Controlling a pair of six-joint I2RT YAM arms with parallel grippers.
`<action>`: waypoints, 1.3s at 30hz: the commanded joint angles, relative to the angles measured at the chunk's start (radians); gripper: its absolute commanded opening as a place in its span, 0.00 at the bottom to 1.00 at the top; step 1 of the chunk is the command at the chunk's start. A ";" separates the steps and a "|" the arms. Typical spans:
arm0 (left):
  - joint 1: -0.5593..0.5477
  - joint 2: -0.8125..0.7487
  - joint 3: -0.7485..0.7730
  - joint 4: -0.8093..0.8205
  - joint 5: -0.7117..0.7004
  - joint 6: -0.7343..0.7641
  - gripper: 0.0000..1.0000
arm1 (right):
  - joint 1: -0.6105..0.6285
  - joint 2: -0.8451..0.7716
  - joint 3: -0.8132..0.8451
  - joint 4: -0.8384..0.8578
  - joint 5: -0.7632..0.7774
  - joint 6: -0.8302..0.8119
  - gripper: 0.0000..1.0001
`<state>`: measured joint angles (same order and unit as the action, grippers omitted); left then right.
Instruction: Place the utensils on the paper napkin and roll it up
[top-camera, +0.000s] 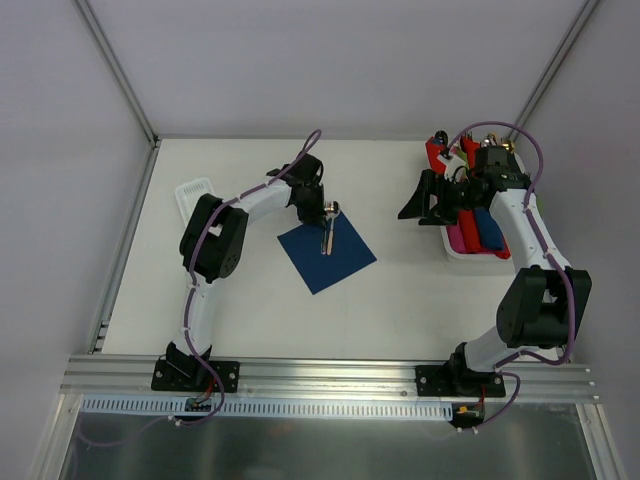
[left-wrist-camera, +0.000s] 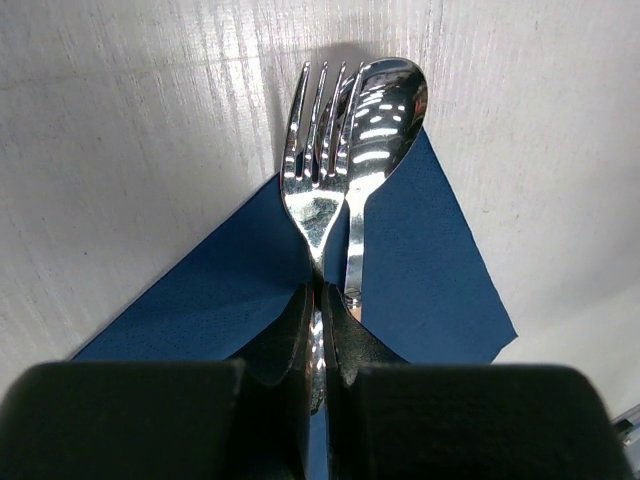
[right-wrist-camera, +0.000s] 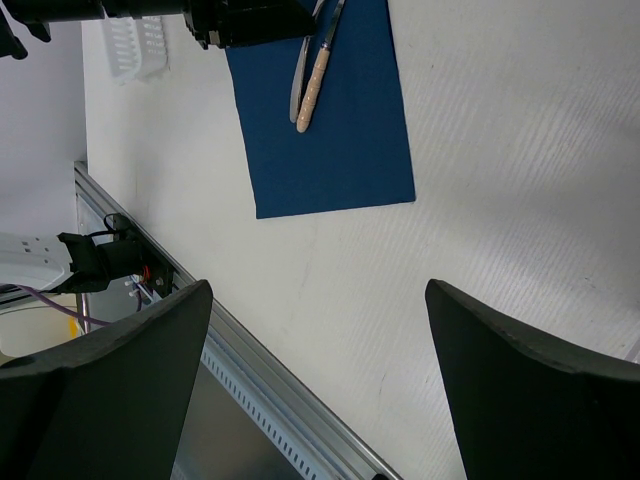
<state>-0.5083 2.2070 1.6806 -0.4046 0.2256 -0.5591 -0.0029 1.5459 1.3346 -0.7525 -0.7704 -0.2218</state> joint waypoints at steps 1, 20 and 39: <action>0.011 0.002 0.037 -0.003 0.008 0.036 0.00 | 0.000 -0.017 0.002 -0.001 -0.007 -0.014 0.92; 0.011 -0.015 0.057 -0.005 0.026 0.042 0.14 | 0.001 -0.004 0.006 -0.001 -0.013 -0.010 0.92; 0.135 -0.355 -0.034 0.010 0.131 -0.091 0.35 | 0.246 -0.043 0.000 0.002 0.140 -0.174 0.62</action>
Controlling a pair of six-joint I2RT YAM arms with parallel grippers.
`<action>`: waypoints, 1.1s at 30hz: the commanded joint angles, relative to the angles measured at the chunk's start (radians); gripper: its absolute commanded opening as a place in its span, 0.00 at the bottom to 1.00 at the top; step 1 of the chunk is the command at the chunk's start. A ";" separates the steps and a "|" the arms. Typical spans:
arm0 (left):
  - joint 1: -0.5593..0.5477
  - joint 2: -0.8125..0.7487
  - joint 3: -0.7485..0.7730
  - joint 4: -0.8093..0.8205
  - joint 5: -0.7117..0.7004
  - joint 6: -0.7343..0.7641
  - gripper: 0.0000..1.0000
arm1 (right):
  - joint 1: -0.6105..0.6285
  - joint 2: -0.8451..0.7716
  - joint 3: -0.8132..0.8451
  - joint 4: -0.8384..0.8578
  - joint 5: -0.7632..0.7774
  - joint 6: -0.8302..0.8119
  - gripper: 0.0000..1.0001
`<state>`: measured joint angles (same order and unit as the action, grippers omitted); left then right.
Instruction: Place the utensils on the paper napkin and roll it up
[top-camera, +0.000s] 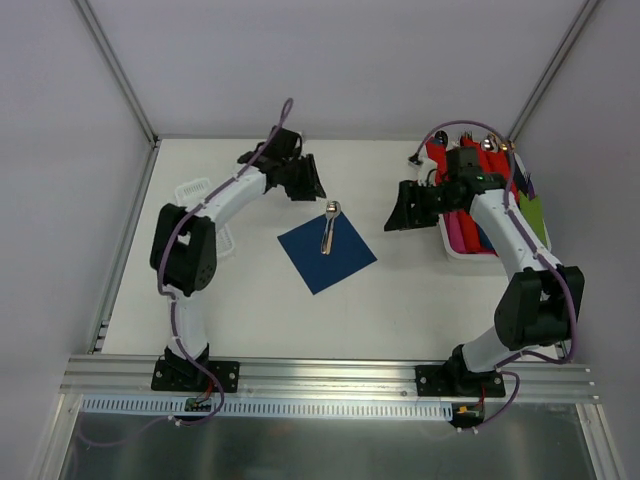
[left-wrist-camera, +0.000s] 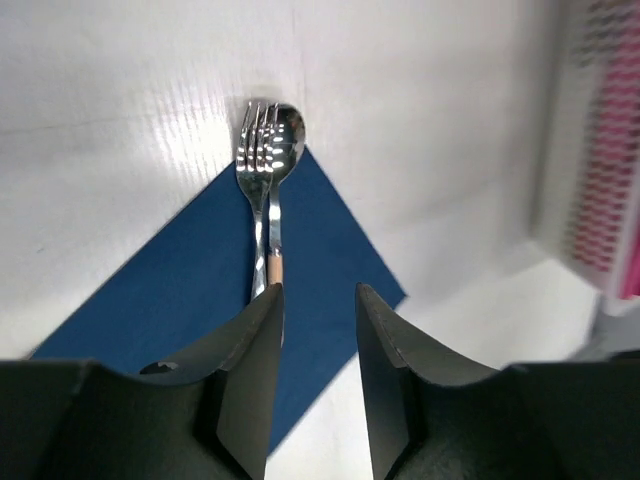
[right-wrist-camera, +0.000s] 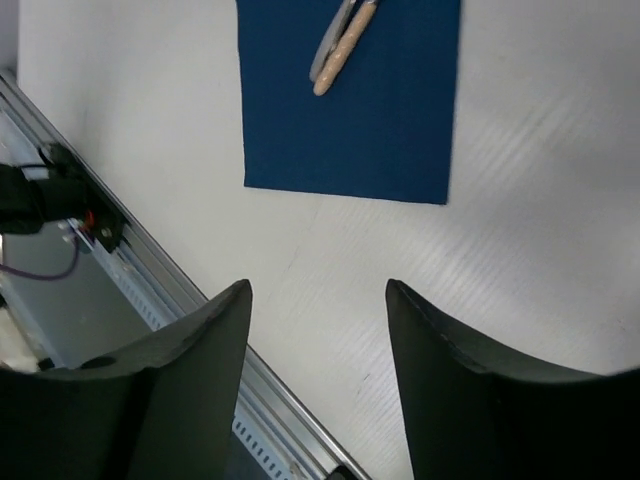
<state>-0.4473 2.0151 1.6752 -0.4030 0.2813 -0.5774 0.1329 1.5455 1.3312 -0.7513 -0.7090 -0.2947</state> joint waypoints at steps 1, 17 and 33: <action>0.087 -0.188 -0.048 0.012 0.084 -0.076 0.37 | 0.152 -0.039 0.003 0.006 0.098 -0.118 0.58; 0.393 -0.673 -0.468 0.035 0.228 -0.205 0.52 | 0.838 0.231 0.034 0.190 0.503 -0.218 0.48; 0.423 -0.704 -0.505 0.033 0.242 -0.185 0.55 | 0.879 0.370 0.022 0.296 0.668 -0.265 0.48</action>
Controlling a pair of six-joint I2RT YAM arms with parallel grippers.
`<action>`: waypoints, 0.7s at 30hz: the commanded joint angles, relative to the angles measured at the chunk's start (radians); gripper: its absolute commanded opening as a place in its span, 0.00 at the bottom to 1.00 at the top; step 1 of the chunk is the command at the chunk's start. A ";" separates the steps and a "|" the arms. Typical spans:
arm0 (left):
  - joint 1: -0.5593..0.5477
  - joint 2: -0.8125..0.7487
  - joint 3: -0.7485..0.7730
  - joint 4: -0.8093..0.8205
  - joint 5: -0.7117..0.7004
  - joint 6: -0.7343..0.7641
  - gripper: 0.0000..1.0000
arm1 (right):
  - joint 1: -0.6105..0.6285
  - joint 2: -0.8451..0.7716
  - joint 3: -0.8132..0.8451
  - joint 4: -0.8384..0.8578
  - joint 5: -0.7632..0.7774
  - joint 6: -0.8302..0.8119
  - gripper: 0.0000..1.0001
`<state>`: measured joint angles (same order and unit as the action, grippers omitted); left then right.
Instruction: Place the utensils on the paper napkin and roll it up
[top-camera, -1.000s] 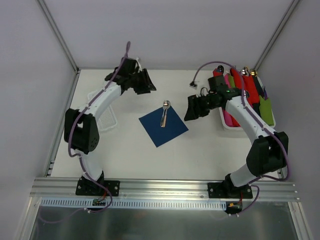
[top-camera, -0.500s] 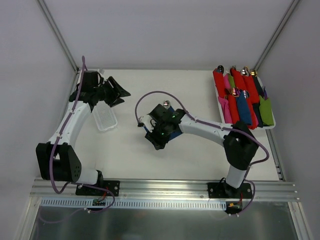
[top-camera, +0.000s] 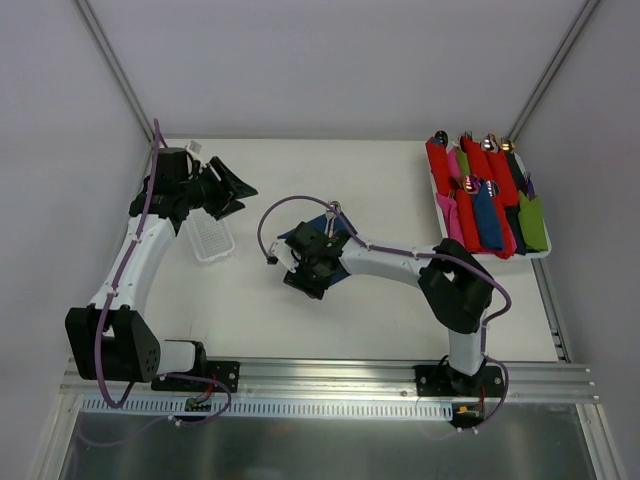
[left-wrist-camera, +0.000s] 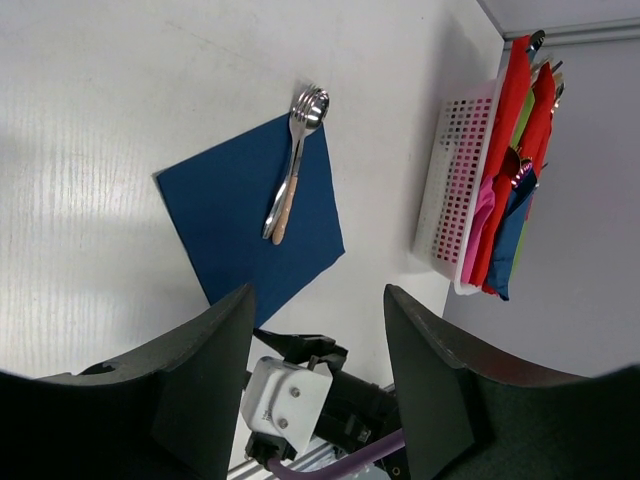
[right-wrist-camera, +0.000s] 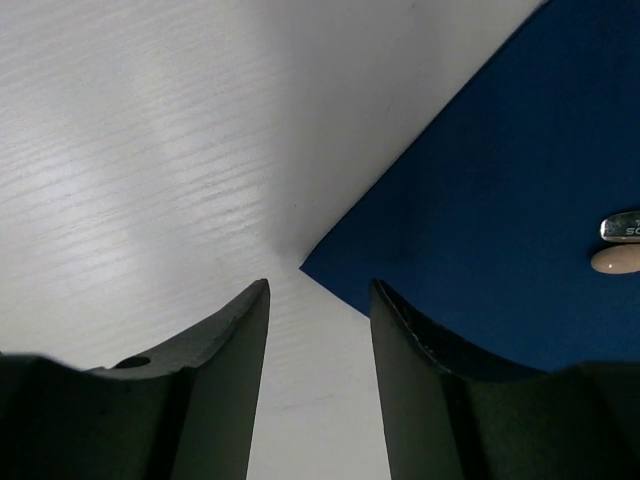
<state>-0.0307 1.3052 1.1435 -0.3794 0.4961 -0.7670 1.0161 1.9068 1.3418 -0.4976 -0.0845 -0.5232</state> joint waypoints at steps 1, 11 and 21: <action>0.008 0.009 0.032 0.011 0.028 0.008 0.55 | -0.004 0.011 0.008 0.045 0.037 -0.040 0.48; 0.015 0.040 0.062 0.011 0.036 0.014 0.55 | 0.003 0.028 -0.026 0.070 0.003 -0.041 0.39; 0.021 0.052 0.073 0.013 0.039 0.012 0.55 | 0.007 0.047 -0.073 0.096 0.014 -0.073 0.26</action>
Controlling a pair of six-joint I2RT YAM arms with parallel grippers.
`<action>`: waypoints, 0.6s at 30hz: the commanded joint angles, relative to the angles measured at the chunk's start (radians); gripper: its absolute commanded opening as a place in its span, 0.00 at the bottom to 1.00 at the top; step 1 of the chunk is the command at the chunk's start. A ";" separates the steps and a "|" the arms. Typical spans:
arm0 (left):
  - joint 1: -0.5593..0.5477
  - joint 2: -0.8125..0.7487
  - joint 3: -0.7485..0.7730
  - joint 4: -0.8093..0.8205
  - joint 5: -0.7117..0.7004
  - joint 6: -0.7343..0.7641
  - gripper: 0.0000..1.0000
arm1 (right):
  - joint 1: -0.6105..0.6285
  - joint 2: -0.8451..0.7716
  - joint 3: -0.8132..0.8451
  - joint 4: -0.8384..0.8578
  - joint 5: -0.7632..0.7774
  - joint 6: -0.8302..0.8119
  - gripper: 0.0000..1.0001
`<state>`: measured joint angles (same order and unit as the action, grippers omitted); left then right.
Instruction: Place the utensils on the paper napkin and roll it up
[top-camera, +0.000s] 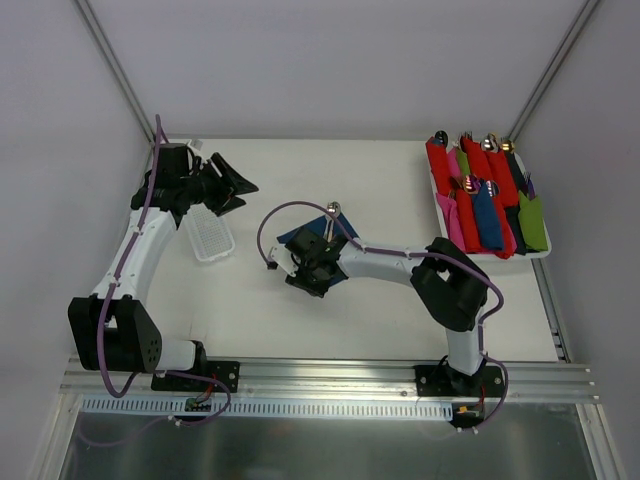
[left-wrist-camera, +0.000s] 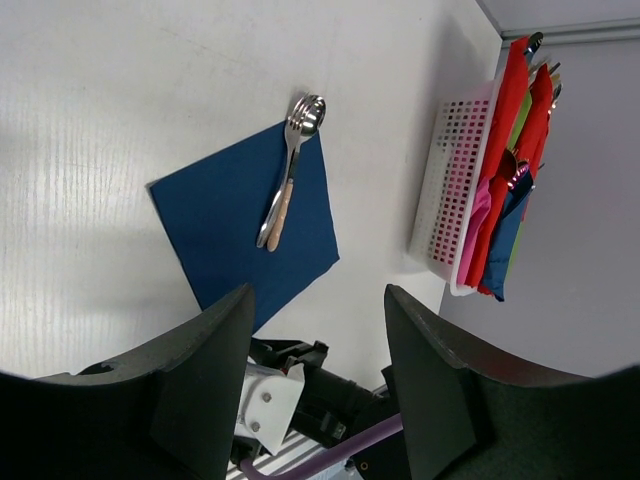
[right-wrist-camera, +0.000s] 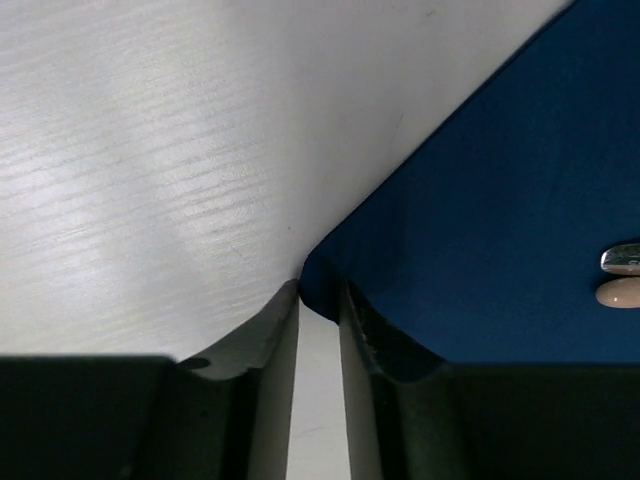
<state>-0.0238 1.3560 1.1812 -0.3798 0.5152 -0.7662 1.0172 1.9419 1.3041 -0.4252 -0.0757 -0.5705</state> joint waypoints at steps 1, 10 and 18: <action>0.016 0.002 0.035 0.012 0.020 0.011 0.55 | 0.007 0.011 -0.039 0.022 0.004 -0.025 0.22; 0.018 0.005 0.047 0.012 0.026 0.019 0.56 | 0.018 -0.064 -0.052 -0.015 -0.068 0.007 0.00; 0.018 -0.012 0.032 0.012 0.036 0.039 0.74 | 0.004 -0.182 -0.051 -0.057 -0.194 0.026 0.00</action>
<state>-0.0116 1.3563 1.1877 -0.3790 0.5224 -0.7521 1.0271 1.8599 1.2449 -0.4503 -0.1791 -0.5655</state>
